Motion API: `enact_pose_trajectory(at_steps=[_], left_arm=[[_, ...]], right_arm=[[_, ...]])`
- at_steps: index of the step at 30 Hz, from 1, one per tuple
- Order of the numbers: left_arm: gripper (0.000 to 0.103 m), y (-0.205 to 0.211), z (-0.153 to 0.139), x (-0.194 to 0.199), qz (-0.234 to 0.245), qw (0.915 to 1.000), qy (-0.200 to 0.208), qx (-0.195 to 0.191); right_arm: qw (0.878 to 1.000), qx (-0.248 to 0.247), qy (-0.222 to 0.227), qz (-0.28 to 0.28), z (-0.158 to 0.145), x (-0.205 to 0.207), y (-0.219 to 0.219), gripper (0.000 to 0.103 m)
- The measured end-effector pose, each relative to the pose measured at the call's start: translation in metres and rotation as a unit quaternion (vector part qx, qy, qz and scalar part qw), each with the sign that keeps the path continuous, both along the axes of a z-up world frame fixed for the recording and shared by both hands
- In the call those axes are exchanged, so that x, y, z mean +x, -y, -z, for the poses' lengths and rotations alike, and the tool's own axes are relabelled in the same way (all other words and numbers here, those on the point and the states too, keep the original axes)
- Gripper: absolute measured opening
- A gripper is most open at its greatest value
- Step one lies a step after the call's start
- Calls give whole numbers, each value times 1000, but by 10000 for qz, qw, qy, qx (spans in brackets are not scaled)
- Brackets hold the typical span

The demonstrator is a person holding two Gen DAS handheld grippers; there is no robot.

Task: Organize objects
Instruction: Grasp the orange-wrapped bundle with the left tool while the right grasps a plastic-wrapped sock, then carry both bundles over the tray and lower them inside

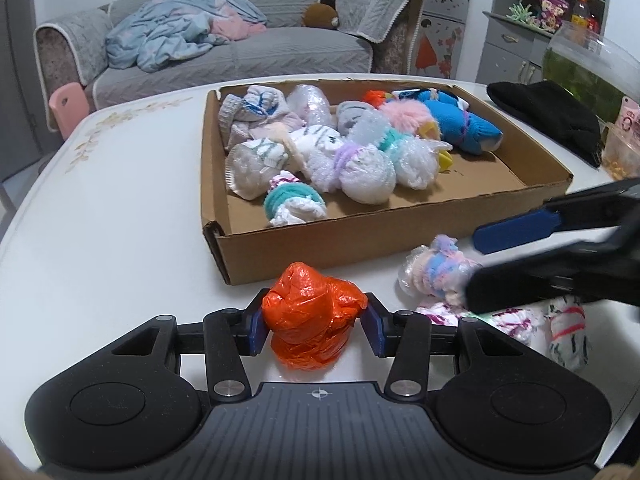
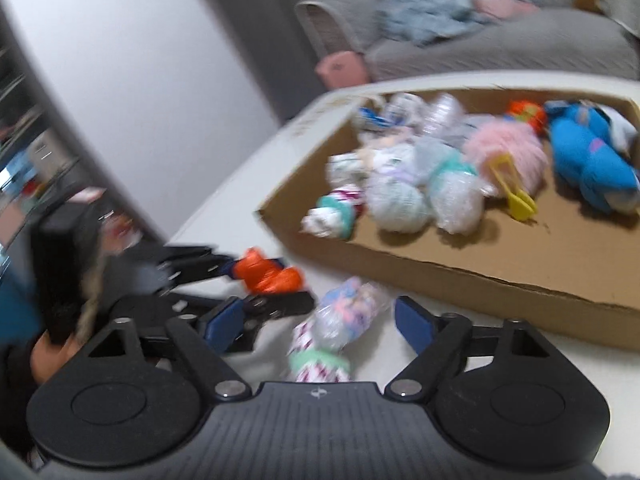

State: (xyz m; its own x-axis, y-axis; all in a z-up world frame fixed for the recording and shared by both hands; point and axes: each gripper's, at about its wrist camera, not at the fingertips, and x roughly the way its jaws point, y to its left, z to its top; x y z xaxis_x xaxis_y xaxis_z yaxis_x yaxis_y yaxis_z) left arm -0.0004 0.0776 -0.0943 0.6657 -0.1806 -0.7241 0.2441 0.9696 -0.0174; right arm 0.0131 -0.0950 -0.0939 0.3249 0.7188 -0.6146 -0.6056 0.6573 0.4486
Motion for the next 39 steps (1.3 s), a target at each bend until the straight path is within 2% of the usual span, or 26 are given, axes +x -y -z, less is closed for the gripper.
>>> enact_pose_trajectory(at_steps=[1,3,4,5,11,18,23,30,39], left_arm=[[54,0,0,0,-5,10000,3,-13],[54,0,0,0,11,10000,9,21],[54,2,0,-1,13,10000,12,51],[54,3,0,-2,31,10000,16,78],[54,13,0,-6,143,9999,31,88],[52,15,-15,-12,150,9997,202,65],[52,25,-41,-8,285,9988,395,34],[52,55,-86,15,604,9947,830,42],[52,92,-117,55,1030,9882,1051,424]], right_arm=[[9998,-36,-79,187,4,3,-2,74],[9989,-146,-243,366,13,6,-7,57],[9986,-295,-230,369,17,5,-11,34],[9985,-391,-108,374,20,1,-13,28],[9988,-409,196,186,18,-3,-4,28],[9975,-331,615,94,-7,-18,20,28],[9956,-314,853,210,-26,-17,34,28],[9883,-299,1459,335,-67,-4,49,28],[9728,-509,2234,329,-104,28,78,28]])
